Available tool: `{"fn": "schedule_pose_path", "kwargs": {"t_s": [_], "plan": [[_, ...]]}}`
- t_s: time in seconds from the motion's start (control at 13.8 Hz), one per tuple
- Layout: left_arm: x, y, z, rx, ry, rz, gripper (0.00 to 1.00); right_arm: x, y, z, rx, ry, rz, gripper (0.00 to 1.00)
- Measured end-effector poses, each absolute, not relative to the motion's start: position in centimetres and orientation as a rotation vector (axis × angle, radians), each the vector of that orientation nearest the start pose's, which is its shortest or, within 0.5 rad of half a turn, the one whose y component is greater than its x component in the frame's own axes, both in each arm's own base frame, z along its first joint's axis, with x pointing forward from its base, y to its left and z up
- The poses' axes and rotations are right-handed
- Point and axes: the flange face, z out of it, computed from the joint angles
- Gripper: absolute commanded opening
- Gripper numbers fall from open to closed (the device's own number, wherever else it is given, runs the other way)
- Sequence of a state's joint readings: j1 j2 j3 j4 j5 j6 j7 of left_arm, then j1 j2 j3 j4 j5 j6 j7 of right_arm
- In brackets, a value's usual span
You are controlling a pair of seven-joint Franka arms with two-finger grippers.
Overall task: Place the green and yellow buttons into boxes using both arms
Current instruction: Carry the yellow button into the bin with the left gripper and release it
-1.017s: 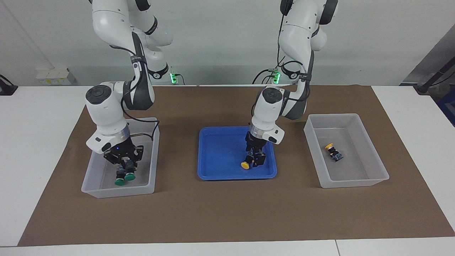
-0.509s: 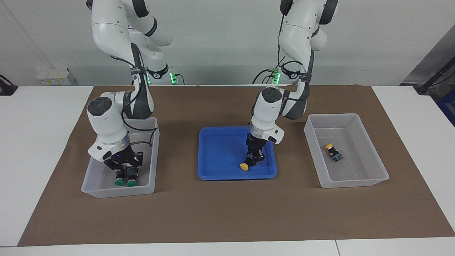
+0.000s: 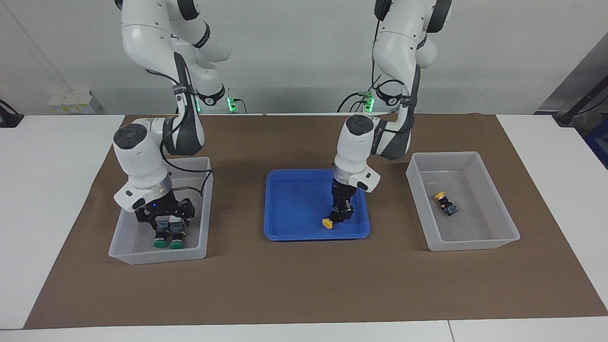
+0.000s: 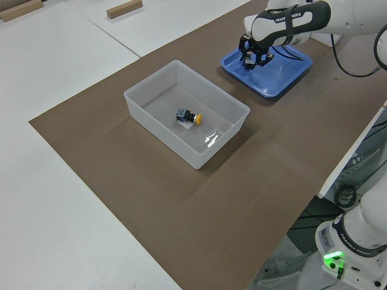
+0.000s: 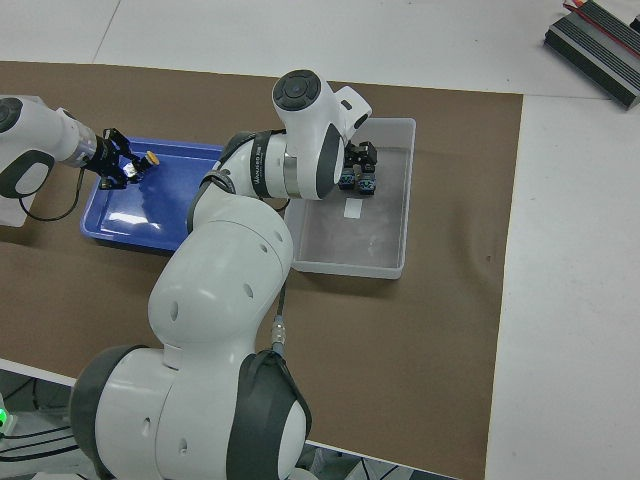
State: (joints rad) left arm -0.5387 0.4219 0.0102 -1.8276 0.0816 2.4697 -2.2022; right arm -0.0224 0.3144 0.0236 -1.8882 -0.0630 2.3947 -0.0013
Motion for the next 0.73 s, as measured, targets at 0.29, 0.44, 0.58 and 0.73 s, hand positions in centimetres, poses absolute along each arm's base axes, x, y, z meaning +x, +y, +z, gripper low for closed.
{"fn": "schedule_pose_path", "kwargs": {"t_s": [0.29, 0.44, 0.58, 0.73], "plan": [[61.4, -28.1, 37.3, 2.192, 2.004, 0.216, 0.00, 61.9, 2.2, 42.7, -3.163, 0.075, -0.261, 1.00], [63.1, -23.3, 40.0, 2.273, 1.919, 0.229, 0.00, 60.6, 3.7, 45.8, -3.161, 0.118, -0.253, 1.00], [64.2, -17.4, 42.6, 2.380, 1.797, 0.172, 0.00, 59.1, 4.1, 49.0, -3.158, 0.138, -0.251, 1.00], [65.1, -11.3, 45.3, 2.471, 1.656, 0.093, 0.00, 58.0, 3.7, 51.8, -3.114, 0.189, -0.230, 1.00]]}}
